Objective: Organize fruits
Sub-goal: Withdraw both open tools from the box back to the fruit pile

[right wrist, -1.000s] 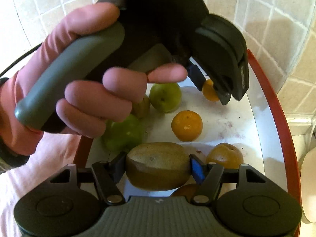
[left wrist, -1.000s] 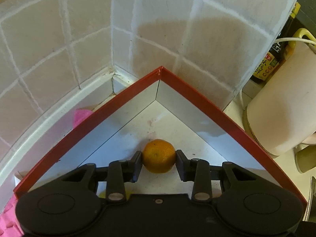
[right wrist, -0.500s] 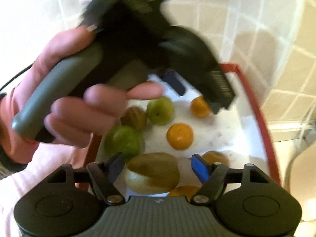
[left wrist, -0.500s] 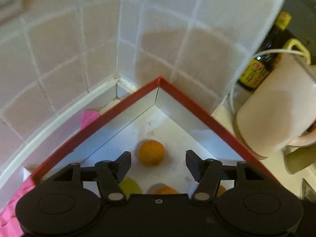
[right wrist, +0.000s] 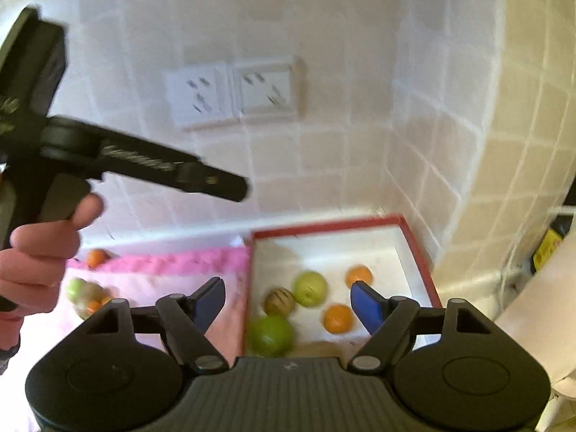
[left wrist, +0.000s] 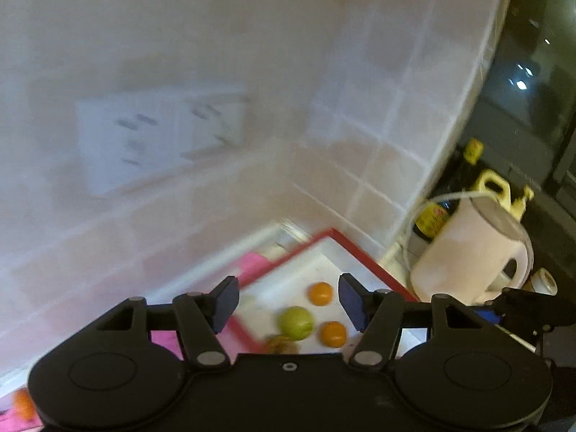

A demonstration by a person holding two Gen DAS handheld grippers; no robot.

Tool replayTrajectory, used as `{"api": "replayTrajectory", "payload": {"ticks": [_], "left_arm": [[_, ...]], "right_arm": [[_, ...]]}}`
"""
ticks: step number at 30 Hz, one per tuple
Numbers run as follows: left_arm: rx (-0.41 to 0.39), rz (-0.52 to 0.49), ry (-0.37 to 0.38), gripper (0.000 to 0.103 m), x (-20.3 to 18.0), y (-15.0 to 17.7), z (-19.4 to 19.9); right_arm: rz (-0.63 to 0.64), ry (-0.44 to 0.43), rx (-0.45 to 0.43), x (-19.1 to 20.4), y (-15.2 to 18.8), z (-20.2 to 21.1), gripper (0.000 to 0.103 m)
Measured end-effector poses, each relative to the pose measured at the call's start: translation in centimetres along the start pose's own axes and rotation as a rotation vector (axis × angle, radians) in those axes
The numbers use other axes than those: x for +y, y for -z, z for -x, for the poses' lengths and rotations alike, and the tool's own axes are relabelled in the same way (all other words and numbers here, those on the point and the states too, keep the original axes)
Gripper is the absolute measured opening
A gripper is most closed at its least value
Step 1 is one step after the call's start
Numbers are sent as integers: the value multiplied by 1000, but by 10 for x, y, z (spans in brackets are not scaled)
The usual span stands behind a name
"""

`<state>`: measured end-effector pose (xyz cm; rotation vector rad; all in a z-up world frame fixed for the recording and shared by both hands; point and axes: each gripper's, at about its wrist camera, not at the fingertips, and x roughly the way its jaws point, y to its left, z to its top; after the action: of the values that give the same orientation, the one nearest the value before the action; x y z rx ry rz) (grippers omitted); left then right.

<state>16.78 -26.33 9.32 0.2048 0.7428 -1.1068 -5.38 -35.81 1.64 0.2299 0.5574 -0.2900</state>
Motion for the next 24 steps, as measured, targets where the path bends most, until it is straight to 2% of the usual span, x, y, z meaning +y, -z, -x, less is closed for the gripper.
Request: {"api": "replayTrajectory", "payload": {"ticks": [3, 7, 10, 13, 16, 20, 24], "left_arm": [[-51, 28, -60, 73, 24, 7, 51], [-105, 70, -189, 73, 58, 21, 119], [-129, 113, -286, 73, 86, 36, 157], [-145, 174, -347, 73, 115, 59, 185], [-130, 242, -378, 73, 145, 81, 196], [-73, 317, -405, 73, 177, 118, 184], [0, 405, -371, 73, 203, 150, 154]], "right_arm": [[-1, -45, -35, 27, -10, 16, 81], [5, -111, -64, 61, -19, 21, 81], [14, -161, -44, 88, -22, 12, 81], [40, -198, -4, 115, -19, -2, 81], [77, -217, 38, 143, -11, -16, 81], [99, -235, 109, 166, 4, -46, 80], [115, -252, 178, 184, 23, -72, 79]]}}
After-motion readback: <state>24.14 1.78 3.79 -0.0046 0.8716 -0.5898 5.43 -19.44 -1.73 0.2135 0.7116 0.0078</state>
